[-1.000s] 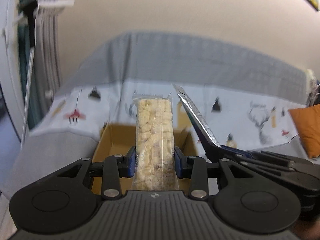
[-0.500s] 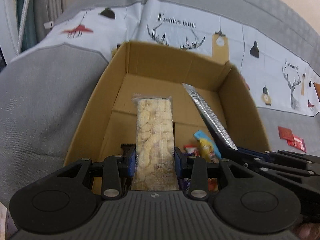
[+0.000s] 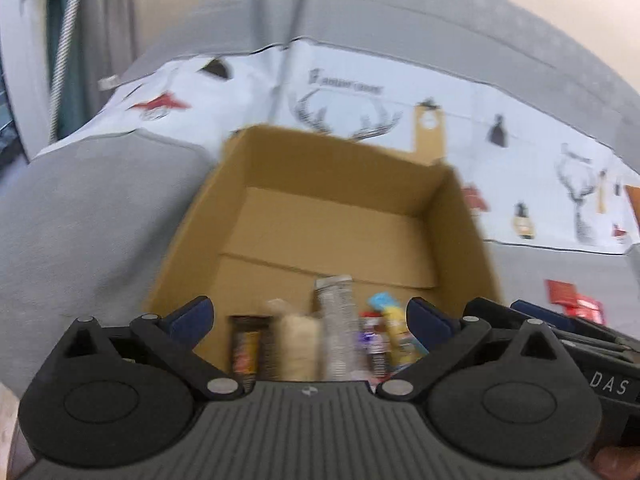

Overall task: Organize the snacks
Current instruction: 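Open both tools to release the snacks into the box and withdraw, then grasp the red square packet with left tool while right tool grasps red-white wrapper, then carry the red packet and red-white wrapper over the box and lower them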

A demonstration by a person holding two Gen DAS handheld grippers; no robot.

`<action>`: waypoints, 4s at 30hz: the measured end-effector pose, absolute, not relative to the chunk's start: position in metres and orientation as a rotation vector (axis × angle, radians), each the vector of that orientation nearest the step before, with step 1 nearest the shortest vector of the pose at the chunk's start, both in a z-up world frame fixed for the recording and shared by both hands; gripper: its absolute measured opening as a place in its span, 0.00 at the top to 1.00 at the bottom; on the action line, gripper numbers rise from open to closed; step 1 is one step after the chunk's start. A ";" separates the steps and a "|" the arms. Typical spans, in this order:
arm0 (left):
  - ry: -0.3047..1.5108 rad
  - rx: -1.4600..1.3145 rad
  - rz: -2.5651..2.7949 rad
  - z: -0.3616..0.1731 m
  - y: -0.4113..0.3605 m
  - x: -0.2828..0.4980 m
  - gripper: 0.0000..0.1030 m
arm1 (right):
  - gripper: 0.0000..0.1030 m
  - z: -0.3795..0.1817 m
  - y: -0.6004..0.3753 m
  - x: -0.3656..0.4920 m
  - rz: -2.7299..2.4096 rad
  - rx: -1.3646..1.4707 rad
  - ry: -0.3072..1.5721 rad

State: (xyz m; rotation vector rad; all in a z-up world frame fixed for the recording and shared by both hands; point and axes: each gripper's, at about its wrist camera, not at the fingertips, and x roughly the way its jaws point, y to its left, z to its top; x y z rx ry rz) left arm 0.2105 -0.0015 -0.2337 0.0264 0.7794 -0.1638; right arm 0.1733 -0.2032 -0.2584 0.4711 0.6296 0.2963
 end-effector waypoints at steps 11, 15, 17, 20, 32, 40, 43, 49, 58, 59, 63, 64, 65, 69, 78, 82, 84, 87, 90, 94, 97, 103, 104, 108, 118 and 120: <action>0.791 0.097 -0.487 -0.253 -0.175 0.212 0.00 | 0.12 -0.276 -0.367 0.117 -0.011 0.630 0.502; 0.780 0.195 -0.587 -0.276 -0.253 0.225 0.00 | 0.12 -0.287 -0.442 0.107 -0.137 0.632 0.448; 0.756 0.256 -0.640 -0.291 -0.293 0.234 0.00 | 0.12 -0.298 -0.480 0.111 -0.203 0.570 0.449; 0.783 0.347 -0.667 -0.322 -0.343 0.257 0.00 | 0.12 -0.323 -0.534 0.116 -0.299 0.596 0.456; 0.813 0.479 -0.890 -0.427 -0.434 0.317 0.11 | 0.48 -0.423 -0.588 0.136 -0.353 1.021 0.663; 0.873 0.381 -0.807 -0.417 -0.421 0.324 0.51 | 0.19 -0.416 -0.586 0.190 -0.275 0.829 0.625; 0.899 0.364 -0.736 -0.410 -0.408 0.326 0.52 | 0.76 -0.410 -0.569 0.204 -0.346 0.628 0.665; 0.943 0.288 -0.690 -0.404 -0.391 0.327 0.52 | 0.93 -0.420 -0.587 0.192 -0.306 0.859 0.628; 0.981 0.190 -0.639 -0.396 -0.370 0.315 0.52 | 0.98 -0.378 -0.563 0.192 -0.221 0.662 0.542; 0.975 0.182 -0.638 -0.394 -0.369 0.313 0.52 | 0.98 -0.373 -0.562 0.193 -0.214 0.656 0.536; 0.935 0.142 -0.641 -0.386 -0.363 0.303 0.53 | 0.98 -0.364 -0.555 0.198 -0.191 0.613 0.534; 0.930 0.141 -0.639 -0.383 -0.363 0.301 0.52 | 0.98 -0.361 -0.553 0.199 -0.182 0.608 0.526; 0.924 0.140 -0.637 -0.381 -0.362 0.298 0.52 | 0.98 -0.357 -0.550 0.200 -0.180 0.602 0.517; 0.886 0.137 -0.594 -0.363 -0.355 0.288 0.52 | 0.98 -0.334 -0.541 0.197 -0.153 0.550 0.446; 0.802 0.231 -0.437 -0.290 -0.300 0.256 0.53 | 0.98 -0.282 -0.510 0.178 -0.087 0.540 0.326; 0.708 0.252 -0.383 -0.246 -0.255 0.238 0.53 | 0.98 -0.264 -0.462 0.172 -0.054 0.512 0.318; 0.664 0.234 -0.355 -0.222 -0.228 0.230 0.53 | 0.98 -0.249 -0.434 0.169 -0.023 0.492 0.312; 0.593 0.189 -0.320 -0.182 -0.185 0.218 0.53 | 0.98 -0.220 -0.393 0.160 0.027 0.472 0.278; 0.468 0.189 -0.280 -0.143 -0.146 0.196 0.53 | 0.98 -0.186 -0.354 0.147 0.102 0.487 0.230; 0.346 0.175 -0.253 -0.102 -0.103 0.166 0.53 | 0.98 -0.140 -0.299 0.128 0.196 0.443 0.173; 0.324 0.136 -0.248 -0.089 -0.077 0.156 0.53 | 0.98 -0.115 -0.270 0.120 0.254 0.405 0.148; 0.353 0.107 -0.220 -0.110 -0.042 0.162 0.53 | 0.98 -0.119 -0.227 0.130 0.336 0.416 0.217; 0.383 0.092 -0.220 -0.119 -0.037 0.167 0.53 | 0.98 -0.127 -0.221 0.134 0.341 0.425 0.249; 0.525 0.062 -0.206 -0.163 -0.018 0.198 0.53 | 0.98 -0.163 -0.204 0.148 0.356 0.447 0.366; 0.758 0.111 -0.189 -0.260 0.003 0.234 0.53 | 0.98 -0.245 -0.179 0.190 0.333 0.469 0.617; 0.768 0.104 -0.206 -0.261 0.007 0.236 0.53 | 0.98 -0.251 -0.178 0.193 0.322 0.466 0.632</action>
